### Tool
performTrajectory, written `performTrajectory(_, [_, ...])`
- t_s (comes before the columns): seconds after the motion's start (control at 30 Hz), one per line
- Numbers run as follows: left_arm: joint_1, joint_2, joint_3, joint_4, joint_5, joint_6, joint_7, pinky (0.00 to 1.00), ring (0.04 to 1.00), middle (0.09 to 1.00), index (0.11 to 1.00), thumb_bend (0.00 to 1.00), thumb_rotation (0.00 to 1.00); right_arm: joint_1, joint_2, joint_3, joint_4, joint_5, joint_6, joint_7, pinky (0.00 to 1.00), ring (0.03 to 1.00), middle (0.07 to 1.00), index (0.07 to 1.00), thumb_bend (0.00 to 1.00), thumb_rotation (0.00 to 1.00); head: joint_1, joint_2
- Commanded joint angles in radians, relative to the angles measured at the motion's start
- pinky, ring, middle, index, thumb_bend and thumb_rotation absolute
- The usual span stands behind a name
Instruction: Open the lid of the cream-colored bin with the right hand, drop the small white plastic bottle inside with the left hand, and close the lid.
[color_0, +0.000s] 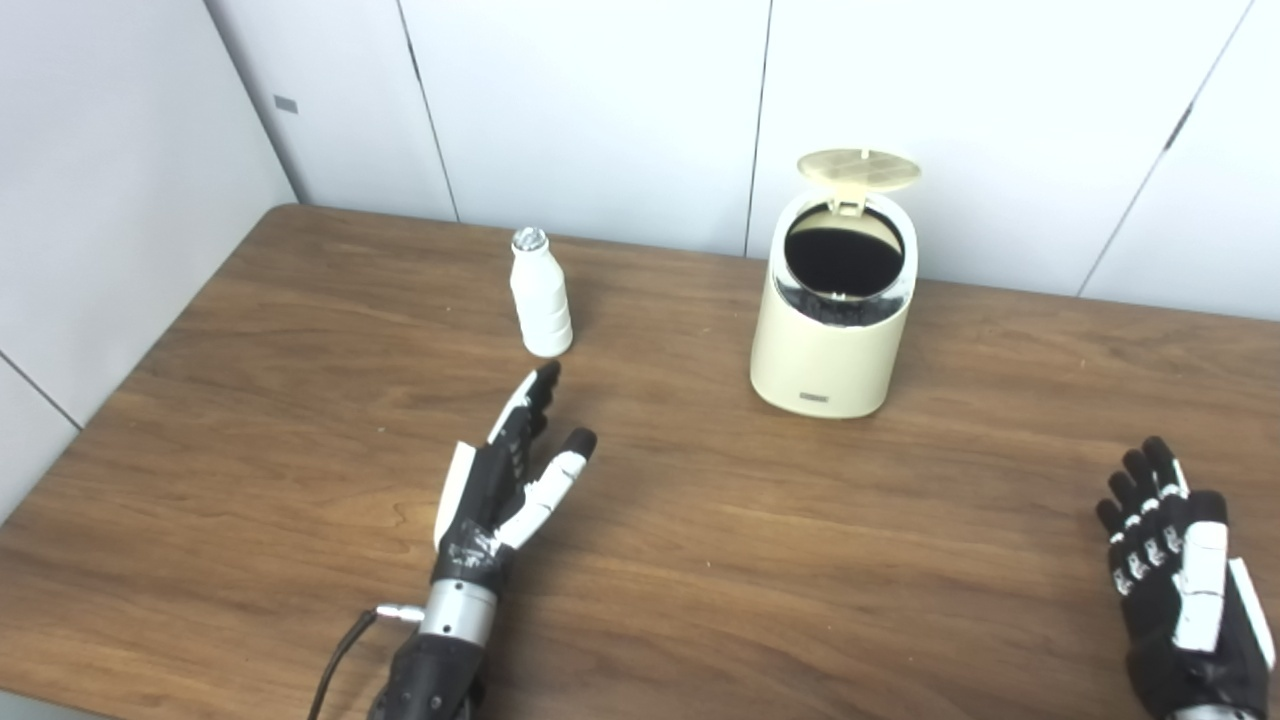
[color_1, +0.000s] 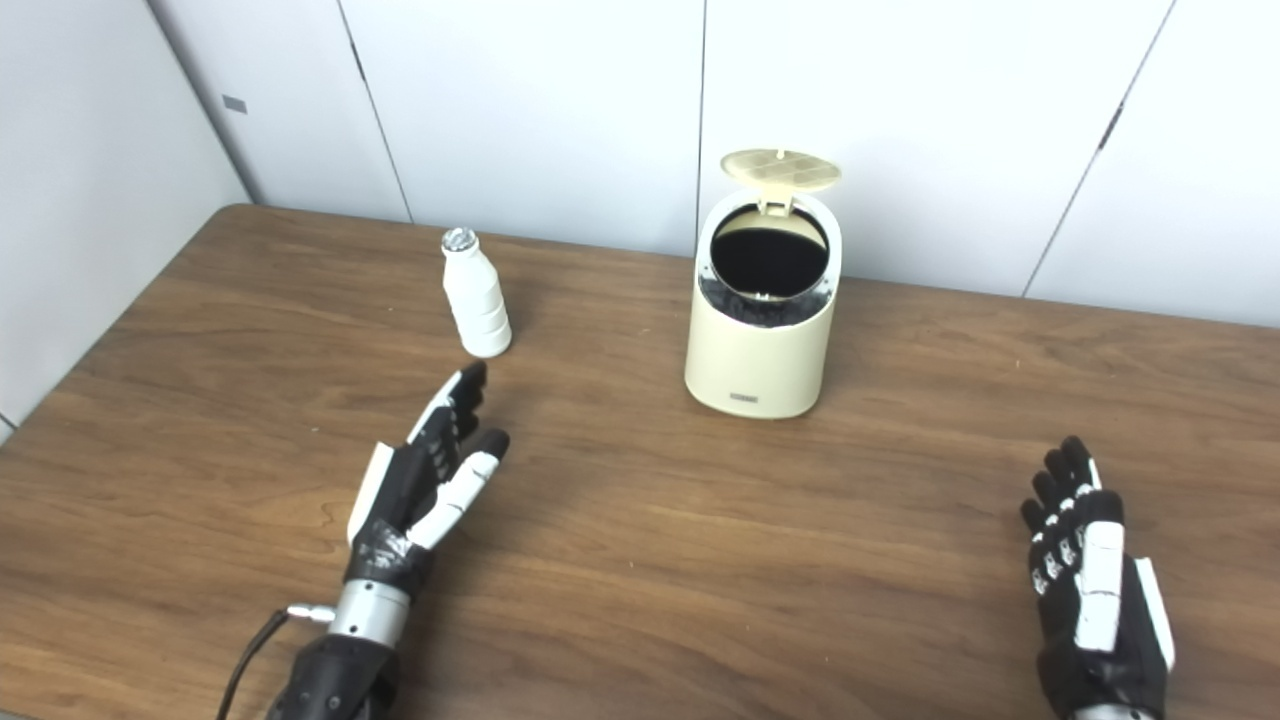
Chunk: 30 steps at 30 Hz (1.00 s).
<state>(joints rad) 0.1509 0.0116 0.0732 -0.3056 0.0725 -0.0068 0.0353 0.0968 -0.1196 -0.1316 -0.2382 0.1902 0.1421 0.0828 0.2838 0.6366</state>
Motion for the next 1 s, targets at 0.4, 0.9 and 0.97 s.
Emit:
performTrajectory(0.4, [-0.168,0.155,0.072,-0.145,0.37,0.267,0.044,0.72,0.843,0.886,0.912,0.93,0.41,-0.015,0.003,0.0,-0.056,0.0,0.025,-0.015,1.0,1.0,0.983,0.985,0.49,1.0,0.008,-0.012])
performTrajectory(0.9, [-0.338,0.293,-0.023,0.081,0.773,0.427,0.051,0.65,0.822,0.889,0.89,1.0,0.42,-0.022,-0.001,0.003,-0.043,0.004,0.017,-0.009,1.0,1.0,0.981,0.981,0.53,1.0,0.006,-0.006])
performTrajectory(0.97, [-0.368,0.304,-0.036,0.131,0.757,0.413,0.047,0.67,0.827,0.89,0.893,1.0,0.42,-0.021,0.0,0.004,-0.046,0.002,0.021,-0.012,1.0,1.0,0.978,0.978,0.53,1.0,0.003,-0.006])
